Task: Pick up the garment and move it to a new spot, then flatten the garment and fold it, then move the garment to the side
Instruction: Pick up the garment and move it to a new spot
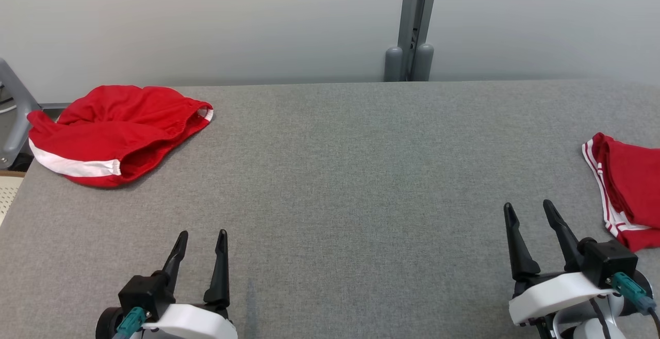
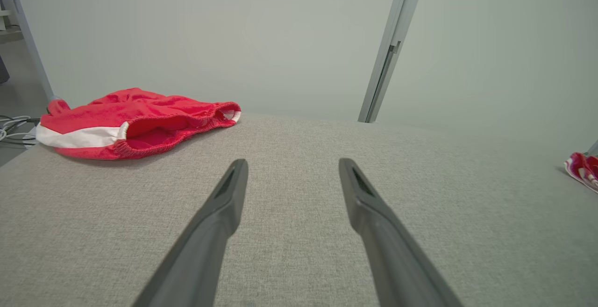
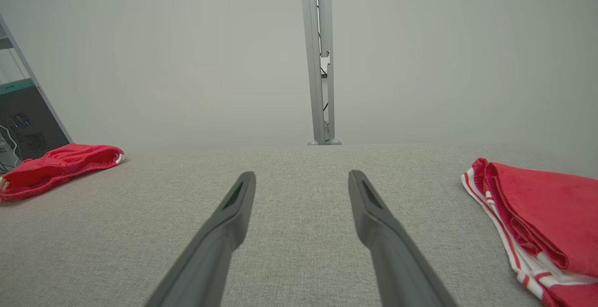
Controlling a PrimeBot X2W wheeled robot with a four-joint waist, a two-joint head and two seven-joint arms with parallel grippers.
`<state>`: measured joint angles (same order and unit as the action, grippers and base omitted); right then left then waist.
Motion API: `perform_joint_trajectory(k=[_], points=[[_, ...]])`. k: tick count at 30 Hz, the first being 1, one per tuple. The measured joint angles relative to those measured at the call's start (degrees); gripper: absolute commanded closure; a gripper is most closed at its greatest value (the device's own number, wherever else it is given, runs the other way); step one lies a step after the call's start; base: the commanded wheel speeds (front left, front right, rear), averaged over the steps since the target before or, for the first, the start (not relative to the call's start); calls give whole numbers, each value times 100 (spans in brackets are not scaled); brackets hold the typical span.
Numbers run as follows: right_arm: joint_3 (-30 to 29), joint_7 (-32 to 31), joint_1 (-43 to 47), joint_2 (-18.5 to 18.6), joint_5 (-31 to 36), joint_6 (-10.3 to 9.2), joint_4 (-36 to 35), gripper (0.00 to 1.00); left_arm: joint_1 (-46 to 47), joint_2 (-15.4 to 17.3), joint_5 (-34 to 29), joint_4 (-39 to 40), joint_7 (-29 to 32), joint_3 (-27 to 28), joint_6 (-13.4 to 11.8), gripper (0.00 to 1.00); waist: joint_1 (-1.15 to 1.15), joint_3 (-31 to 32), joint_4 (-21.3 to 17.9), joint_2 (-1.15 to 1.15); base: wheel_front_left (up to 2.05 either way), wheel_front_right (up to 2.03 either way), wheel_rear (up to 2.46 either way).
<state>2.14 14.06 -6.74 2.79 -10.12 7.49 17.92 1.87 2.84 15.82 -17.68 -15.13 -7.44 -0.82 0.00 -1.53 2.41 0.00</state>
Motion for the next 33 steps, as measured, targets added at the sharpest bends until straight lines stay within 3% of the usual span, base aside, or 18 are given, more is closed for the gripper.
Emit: perform_joint_trajectory(k=[11, 33], points=[[44, 2, 4, 1, 19, 0, -8, 0, 96, -4, 33, 48, 0, -7, -35, 0, 0, 39, 303, 0, 0, 0, 0], [338, 5, -80, -5, 8, 0, 44, 0, 60, -2, 33, 124, 0, 108, -31, 0, 0, 23, 2396, 0, 0, 0, 0]])
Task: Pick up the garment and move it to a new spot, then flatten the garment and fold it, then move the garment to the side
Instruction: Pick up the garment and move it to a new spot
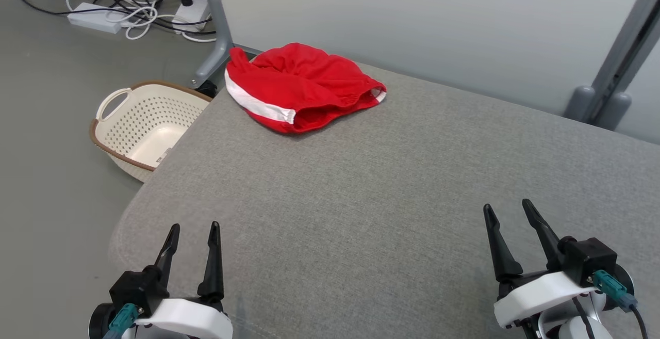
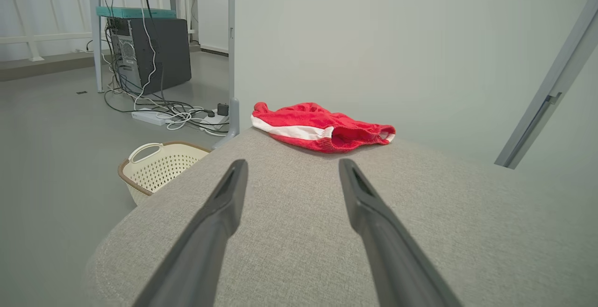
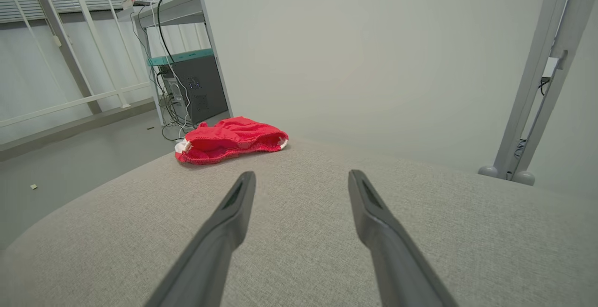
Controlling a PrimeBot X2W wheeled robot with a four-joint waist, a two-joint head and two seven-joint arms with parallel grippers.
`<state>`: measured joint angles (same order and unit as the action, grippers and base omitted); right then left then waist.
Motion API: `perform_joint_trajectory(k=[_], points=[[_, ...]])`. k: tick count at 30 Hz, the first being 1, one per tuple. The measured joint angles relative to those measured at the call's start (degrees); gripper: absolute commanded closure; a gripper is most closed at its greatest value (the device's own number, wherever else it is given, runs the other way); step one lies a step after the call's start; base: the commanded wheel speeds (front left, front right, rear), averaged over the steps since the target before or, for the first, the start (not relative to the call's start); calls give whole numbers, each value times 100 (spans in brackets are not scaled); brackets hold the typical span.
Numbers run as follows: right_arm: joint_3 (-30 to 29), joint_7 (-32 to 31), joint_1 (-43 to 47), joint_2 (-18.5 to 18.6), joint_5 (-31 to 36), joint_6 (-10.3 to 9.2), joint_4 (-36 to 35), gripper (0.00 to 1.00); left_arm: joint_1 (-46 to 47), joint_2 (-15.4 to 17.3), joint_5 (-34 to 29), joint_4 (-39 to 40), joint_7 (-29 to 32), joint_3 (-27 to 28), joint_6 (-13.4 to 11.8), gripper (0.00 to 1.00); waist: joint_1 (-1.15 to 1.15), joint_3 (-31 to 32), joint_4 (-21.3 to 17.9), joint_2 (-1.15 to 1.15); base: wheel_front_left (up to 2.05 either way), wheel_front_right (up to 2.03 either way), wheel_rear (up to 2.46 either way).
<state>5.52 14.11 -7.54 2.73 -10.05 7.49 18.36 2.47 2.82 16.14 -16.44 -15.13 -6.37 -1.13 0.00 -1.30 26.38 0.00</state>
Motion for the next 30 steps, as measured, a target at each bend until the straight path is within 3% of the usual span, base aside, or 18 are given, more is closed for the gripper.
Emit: perform_joint_trajectory(k=[7, 15, 21, 24, 26, 30], points=[[-1, -31, 5, 1, 51, 0, -71, 0, -59, -2, 0, 33, 0, -33, -1, 0, 0, -127, 186, 0, 0, 0, 0], [-2, -133, -157, 0, 248, 0, -180, 0, 479, 120, -193, -153, 8, -124, 145, 0, 0, -461, 5, 0, 0, 0, 0], [4, -202, -346, 3, 366, 0, -286, 0, 1750, 631, -453, -241, 435, -199, 314, 0, 0, -746, -320, 0, 0, 0, 0], [84, -255, -490, 0, 427, 0, -370, 0, 2464, 948, -486, -392, 838, -194, 501, 0, 0, -904, -534, 0, 0, 0, 0], [147, -304, -621, 1, 493, 0, -467, 0, 3247, 1336, -479, -637, 1195, -142, 619, 0, 0, -1088, -775, 0, 0, 0, 0], [230, -349, -798, -1, 512, 0, -653, 0, 4083, 1703, -175, -1131, 1844, -82, 773, 0, 0, -1378, -1118, 0, 0, 0, 0]])
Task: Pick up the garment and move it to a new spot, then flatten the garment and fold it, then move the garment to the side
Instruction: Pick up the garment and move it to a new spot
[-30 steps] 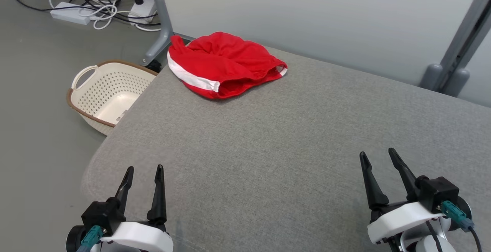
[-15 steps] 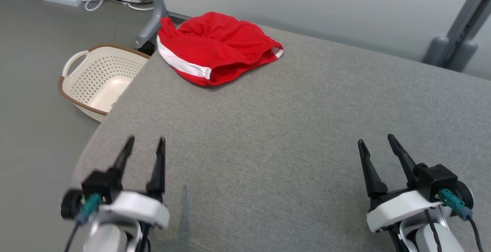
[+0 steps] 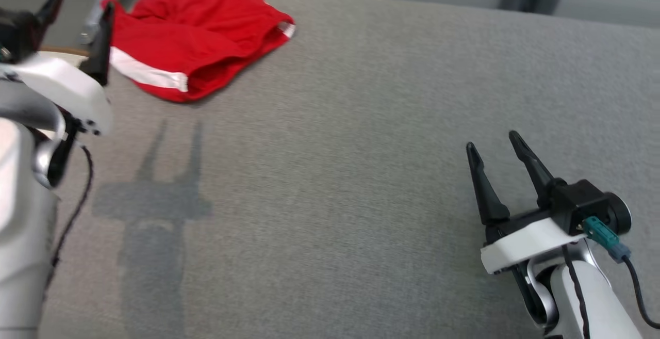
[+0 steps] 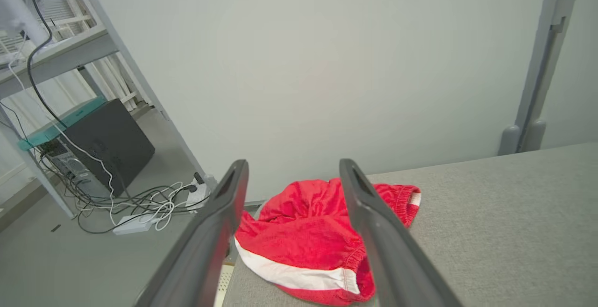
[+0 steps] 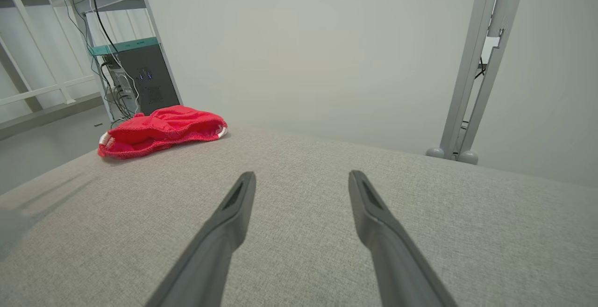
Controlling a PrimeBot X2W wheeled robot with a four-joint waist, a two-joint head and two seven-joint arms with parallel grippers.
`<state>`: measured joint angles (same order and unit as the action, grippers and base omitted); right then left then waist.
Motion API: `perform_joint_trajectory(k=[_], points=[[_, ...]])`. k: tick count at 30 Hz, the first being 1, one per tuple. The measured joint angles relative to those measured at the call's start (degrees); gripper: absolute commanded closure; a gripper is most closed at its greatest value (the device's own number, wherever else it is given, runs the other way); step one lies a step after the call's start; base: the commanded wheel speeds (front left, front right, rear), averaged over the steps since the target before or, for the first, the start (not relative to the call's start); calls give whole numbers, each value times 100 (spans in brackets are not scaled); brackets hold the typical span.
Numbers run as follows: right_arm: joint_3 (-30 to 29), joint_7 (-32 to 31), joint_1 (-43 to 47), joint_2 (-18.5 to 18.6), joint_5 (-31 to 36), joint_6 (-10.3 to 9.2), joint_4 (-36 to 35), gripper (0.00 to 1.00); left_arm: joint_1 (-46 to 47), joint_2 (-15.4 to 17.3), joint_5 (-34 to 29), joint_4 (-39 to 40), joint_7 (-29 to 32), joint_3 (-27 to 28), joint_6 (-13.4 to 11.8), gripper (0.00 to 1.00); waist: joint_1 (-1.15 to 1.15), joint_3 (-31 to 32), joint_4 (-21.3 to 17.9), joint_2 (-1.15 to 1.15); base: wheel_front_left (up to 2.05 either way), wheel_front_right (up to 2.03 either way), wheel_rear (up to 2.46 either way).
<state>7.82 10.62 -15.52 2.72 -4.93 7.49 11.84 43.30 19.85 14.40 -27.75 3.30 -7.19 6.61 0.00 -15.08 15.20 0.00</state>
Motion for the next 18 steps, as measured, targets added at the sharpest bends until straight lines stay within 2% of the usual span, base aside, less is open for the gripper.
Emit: perform_joint_trajectory(k=[4, 9, 11, 14, 18], points=[[30, -27, -126, 4, 59, 0, -183, 0, 475, 543, 332, -369, 791, -348, 71, 0, 0, -328, -355, 0, 0, 0, 0], [-5, -69, -208, 4, 144, 0, -377, 0, 676, 1076, 1310, -500, 1584, -1111, 83, 0, 0, -763, -740, 0, 0, 0, 0], [-43, -80, -235, 8, 143, 0, -438, 0, 747, 1263, 1623, -521, 1738, -1276, 83, 0, 0, -927, -865, 0, 0, 0, 0], [-49, -102, -277, 7, 143, 0, -513, 0, 795, 1514, 1774, -634, 1790, -1493, 83, 0, 0, -1133, -1019, 0, 0, 0, 0], [-67, -102, -298, 5, 145, 0, -552, 0, 768, 1631, 2036, -859, 1924, -1664, 83, 0, 0, -1322, -1151, 0, 0, 0, 0]])
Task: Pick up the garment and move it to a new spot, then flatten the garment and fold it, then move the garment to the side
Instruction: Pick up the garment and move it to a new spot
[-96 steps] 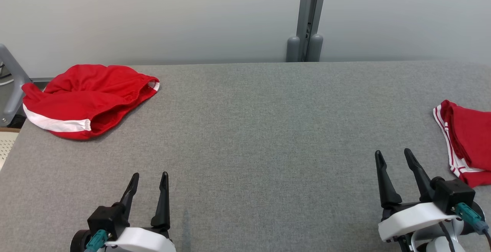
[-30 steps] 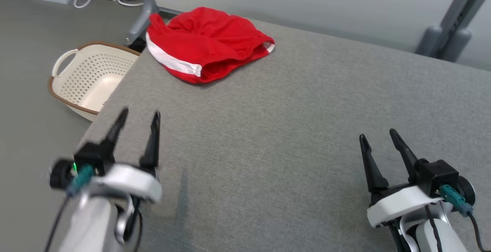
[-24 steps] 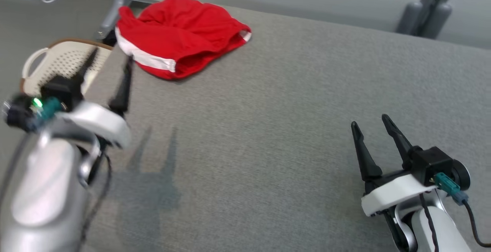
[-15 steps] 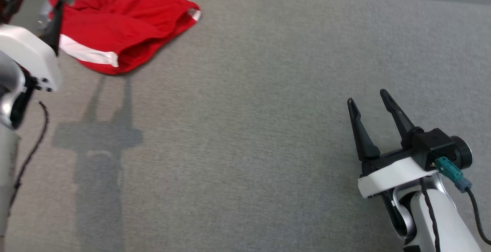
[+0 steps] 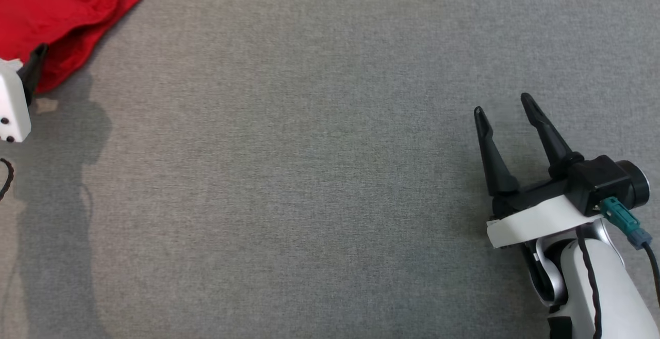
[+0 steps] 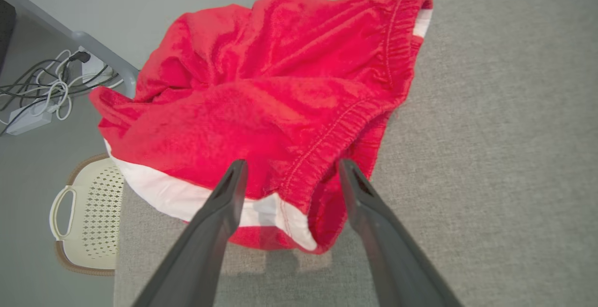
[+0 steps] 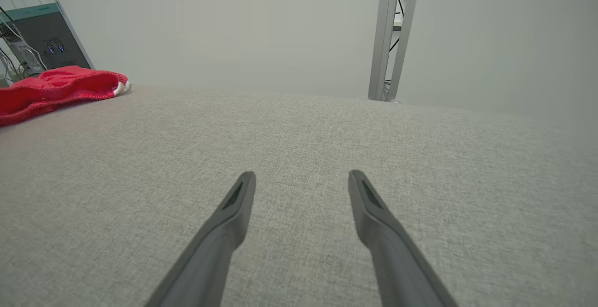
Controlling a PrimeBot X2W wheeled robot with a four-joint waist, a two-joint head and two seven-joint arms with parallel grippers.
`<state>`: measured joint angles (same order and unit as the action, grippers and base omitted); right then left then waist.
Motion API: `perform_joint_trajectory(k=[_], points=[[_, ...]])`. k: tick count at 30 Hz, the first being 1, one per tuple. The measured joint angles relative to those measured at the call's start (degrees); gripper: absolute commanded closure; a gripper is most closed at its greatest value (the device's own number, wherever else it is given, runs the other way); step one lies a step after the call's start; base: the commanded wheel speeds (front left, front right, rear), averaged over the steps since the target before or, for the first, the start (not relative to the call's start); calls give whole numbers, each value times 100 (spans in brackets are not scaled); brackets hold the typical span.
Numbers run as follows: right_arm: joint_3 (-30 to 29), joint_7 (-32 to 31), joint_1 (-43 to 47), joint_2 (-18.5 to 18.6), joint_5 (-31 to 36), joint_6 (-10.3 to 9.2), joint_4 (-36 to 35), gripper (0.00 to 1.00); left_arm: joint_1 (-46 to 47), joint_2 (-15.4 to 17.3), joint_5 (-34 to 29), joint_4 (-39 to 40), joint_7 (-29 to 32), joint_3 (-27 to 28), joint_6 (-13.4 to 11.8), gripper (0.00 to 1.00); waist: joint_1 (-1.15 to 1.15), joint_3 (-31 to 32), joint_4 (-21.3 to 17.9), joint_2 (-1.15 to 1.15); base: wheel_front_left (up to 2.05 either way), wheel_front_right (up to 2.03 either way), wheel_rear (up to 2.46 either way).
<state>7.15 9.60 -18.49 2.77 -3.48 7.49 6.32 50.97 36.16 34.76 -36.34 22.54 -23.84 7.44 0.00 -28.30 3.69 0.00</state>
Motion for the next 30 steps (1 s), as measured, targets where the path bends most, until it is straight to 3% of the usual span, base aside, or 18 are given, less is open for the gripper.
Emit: perform_joint_trajectory(k=[9, 10, 11, 12, 15, 30], points=[[0, -1, -94, -1, 25, 0, -36, 0, 59, 137, -182, -389, -331, -292, -15, 0, 0, -209, -24, 0, 0, 0, 0], [8, -1, -99, -1, 25, 0, -37, 0, 102, 131, -218, -450, -453, -285, -69, 10, 0, -220, -24, 0, 0, 0, 0], [9, -2, -106, -1, 25, 0, -37, 0, 126, 120, -223, -528, -520, -280, -91, 41, 0, -223, -25, 0, 0, 0, 0], [5, -2, -116, -1, 27, 0, -35, 0, 126, 90, -225, -603, -561, -291, -90, 62, 0, -223, -27, 0, 0, 0, 0], [-8, -1, -135, -1, 42, 0, -27, 0, 127, 20, -252, -795, -692, -333, -92, 98, 0, -199, -26, 0, 0, 0, 0], [-27, 120, -94, -1, -81, 0, 198, 0, 491, -9, -430, -1144, -1254, -505, -88, 100, 0, 267, 4, 0, 0, 0, 0]])
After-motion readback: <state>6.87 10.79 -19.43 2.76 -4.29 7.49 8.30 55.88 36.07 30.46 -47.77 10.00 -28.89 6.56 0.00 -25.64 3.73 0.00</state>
